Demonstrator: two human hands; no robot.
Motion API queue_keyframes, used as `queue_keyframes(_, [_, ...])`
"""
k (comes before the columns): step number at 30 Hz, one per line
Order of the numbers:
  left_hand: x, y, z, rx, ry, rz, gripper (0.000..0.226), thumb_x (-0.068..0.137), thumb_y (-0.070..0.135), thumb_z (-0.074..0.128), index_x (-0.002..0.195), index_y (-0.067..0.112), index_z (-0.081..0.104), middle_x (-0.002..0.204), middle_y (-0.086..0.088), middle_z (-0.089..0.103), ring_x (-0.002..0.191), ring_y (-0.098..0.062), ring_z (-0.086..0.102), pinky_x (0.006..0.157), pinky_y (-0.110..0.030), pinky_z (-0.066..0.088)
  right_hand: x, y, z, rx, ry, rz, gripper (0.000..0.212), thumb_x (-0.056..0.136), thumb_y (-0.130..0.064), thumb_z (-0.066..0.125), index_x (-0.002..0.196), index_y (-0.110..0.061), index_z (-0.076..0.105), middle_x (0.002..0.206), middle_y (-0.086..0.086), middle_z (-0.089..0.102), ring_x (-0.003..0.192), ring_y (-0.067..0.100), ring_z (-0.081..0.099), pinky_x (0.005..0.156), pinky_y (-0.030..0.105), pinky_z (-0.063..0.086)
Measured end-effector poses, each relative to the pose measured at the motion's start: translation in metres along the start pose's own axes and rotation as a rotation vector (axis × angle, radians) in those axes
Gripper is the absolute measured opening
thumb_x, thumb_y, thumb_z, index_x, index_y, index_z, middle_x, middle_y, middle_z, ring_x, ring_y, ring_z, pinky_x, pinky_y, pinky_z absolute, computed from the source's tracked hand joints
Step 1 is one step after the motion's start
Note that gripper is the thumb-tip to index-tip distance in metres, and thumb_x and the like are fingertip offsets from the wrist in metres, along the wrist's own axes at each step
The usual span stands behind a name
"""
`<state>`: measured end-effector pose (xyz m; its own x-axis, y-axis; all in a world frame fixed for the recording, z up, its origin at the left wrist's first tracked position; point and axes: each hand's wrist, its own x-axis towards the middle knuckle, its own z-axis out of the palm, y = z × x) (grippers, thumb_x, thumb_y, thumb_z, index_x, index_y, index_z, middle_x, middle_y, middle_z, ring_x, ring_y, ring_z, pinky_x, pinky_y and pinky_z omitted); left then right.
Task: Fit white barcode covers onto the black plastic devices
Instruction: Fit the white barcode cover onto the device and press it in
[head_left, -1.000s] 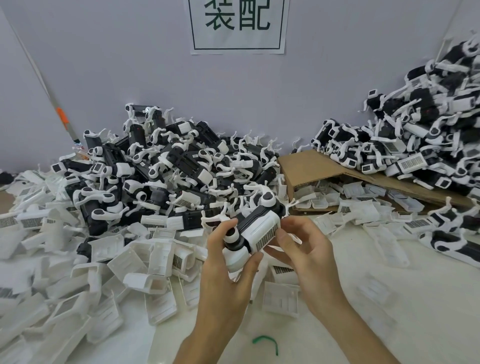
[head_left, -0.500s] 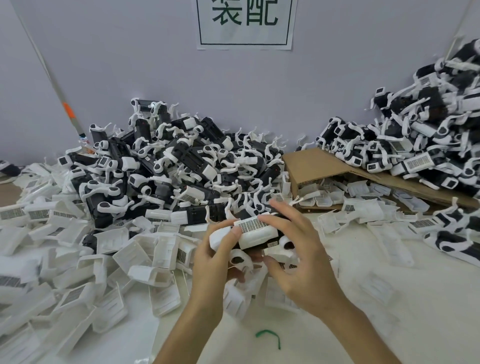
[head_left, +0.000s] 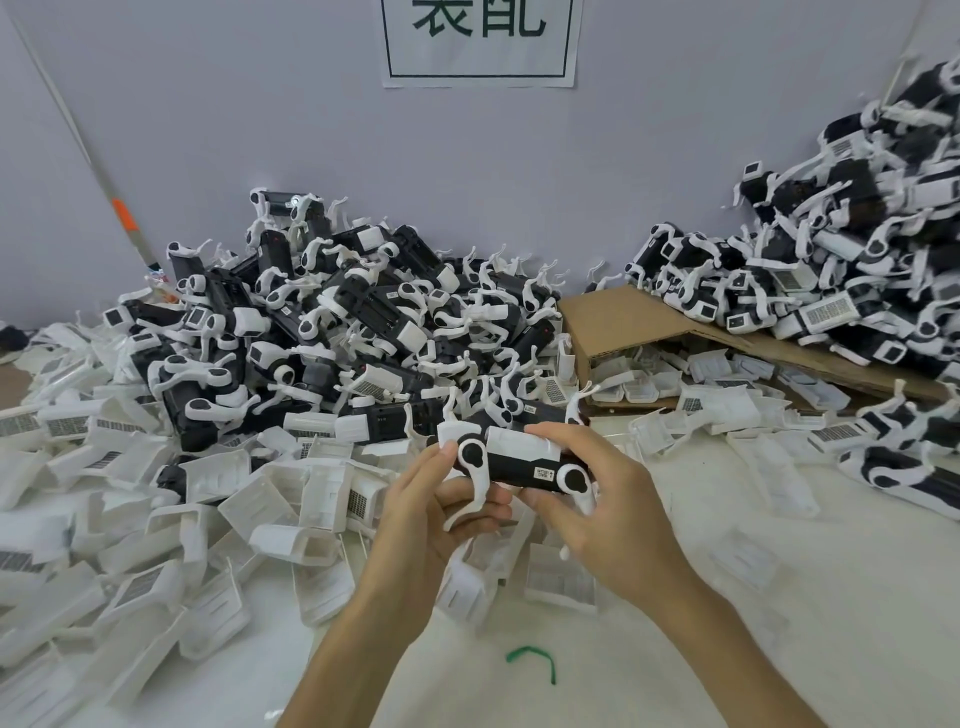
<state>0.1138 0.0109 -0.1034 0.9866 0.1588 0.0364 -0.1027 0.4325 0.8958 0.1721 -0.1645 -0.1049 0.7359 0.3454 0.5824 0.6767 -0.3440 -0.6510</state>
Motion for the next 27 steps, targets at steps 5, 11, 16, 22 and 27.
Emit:
queue_keyframes(5, [-0.001,-0.001,0.003,-0.006,0.003,0.032,0.049,0.084,0.041,0.061,0.114,0.002,0.063,0.070,-0.018,0.062,0.065,-0.024,0.061,0.061,-0.028,0.055,0.001,0.002,0.000,-0.071,-0.024,-0.076,0.047,0.084,-0.018,0.080,0.127,-0.027,0.064,0.113,-0.021,0.063,0.110,0.004,0.057,0.092,0.022,0.046])
queue_keyframes(11, [-0.002,-0.006,0.006,0.078,0.030,0.046,0.058,0.086,0.051,0.062,0.111,-0.001,0.060,0.079,-0.024,0.068,0.071,-0.032,0.067,0.063,-0.031,0.056,0.002,0.003,-0.003,-0.014,-0.041,-0.082,0.045,0.082,-0.009,0.081,0.124,-0.020,0.069,0.111,-0.020,0.062,0.105,0.004,0.062,0.088,0.013,0.045])
queue_keyframes(16, [-0.001,-0.012,0.010,0.163,0.152,0.130,0.048,0.079,0.049,0.079,0.112,0.017,0.066,0.099,-0.014,0.074,0.084,-0.024,0.071,0.065,-0.024,0.056,0.000,-0.006,0.004,-0.030,0.017,-0.151,0.051,0.072,-0.005,0.086,0.117,-0.024,0.072,0.120,-0.012,0.061,0.113,0.009,0.060,0.095,0.033,0.052])
queue_keyframes(22, [-0.003,-0.014,0.009,0.259,0.126,0.286,0.041,0.074,0.027,0.072,0.115,0.029,0.065,0.084,0.009,0.067,0.079,-0.003,0.062,0.065,-0.013,0.050,-0.003,-0.015,0.004,0.109,-0.125,-0.106,0.036,0.080,-0.035,0.073,0.112,-0.034,0.058,0.120,-0.018,0.060,0.119,0.010,0.055,0.097,0.026,0.043])
queue_keyframes(27, [-0.002,-0.016,0.007,0.286,0.153,0.358,0.039,0.076,0.029,0.072,0.115,0.028,0.065,0.090,0.006,0.070,0.084,-0.007,0.065,0.071,-0.017,0.051,-0.002,-0.017,0.004,0.039,-0.109,-0.136,0.032,0.083,-0.030,0.074,0.113,-0.034,0.062,0.111,-0.020,0.063,0.110,0.007,0.057,0.092,0.030,0.046])
